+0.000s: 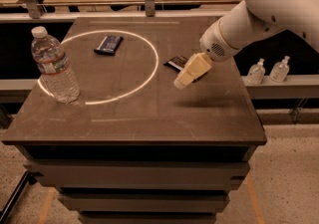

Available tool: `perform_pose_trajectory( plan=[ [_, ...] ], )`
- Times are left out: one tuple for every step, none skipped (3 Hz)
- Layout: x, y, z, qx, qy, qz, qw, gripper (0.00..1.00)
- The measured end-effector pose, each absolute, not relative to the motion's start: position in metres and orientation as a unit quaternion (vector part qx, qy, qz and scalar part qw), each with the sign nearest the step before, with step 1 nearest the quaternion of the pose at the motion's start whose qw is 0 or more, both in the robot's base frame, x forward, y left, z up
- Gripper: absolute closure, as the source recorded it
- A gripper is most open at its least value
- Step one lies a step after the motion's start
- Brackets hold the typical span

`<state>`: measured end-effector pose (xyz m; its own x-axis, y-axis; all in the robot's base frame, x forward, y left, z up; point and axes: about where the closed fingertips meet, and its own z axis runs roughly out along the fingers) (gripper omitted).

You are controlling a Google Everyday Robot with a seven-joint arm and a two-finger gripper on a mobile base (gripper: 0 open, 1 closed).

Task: Move rxbar chocolate near water bottle

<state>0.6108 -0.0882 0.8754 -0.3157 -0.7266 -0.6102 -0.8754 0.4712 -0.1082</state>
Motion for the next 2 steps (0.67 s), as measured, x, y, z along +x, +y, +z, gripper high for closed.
perform_pose_trajectory(
  plan=[
    [0.614,-0.082,0.859,-0.499,0.806,0.123,0.293,0.00],
    [0.615,-0.080,0.846,-0.493,0.810,0.132,0.289,0.14]
  ],
)
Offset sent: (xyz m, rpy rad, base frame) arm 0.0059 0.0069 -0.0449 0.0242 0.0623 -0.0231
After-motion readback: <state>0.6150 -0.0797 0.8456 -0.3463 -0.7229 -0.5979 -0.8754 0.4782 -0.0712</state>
